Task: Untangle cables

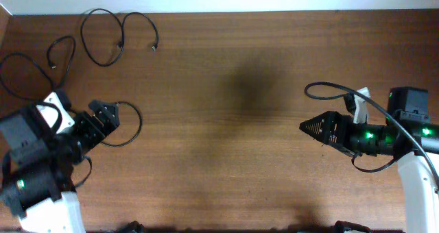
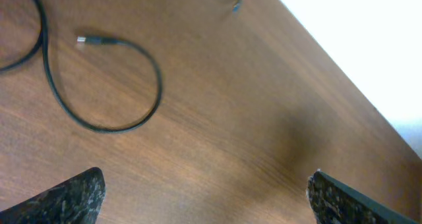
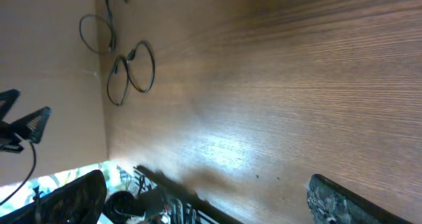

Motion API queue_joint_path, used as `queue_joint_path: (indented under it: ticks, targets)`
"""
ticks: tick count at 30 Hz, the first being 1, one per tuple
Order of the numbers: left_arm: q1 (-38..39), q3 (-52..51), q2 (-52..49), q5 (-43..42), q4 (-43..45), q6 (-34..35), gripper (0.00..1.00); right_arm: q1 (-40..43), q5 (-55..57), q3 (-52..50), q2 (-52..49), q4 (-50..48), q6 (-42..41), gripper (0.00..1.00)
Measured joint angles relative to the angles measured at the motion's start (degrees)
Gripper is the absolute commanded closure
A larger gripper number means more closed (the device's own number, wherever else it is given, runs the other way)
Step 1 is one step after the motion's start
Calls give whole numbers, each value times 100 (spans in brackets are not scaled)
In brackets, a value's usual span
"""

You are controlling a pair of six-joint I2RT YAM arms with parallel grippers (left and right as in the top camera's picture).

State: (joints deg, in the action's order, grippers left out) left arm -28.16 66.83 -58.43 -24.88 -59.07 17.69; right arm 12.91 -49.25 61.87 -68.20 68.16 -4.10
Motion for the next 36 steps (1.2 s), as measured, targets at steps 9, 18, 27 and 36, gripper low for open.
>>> queue_joint_path:
  ticks: [9,18,27,36]
  targets:
    - [0,2,1390,879,-1196,-61,1,-96,76,0,0,295,2,2]
    - [0,2,1390,931,-1252,-63,1,-96,514,0,0,358,4,2]
    - [0,2,1390,931,-1252,-61,1,-96,1781,0,0,428,2,2]
    - [0,2,1386,931,-1255,-63,1,-96,2092,0,0,1084,708,2]
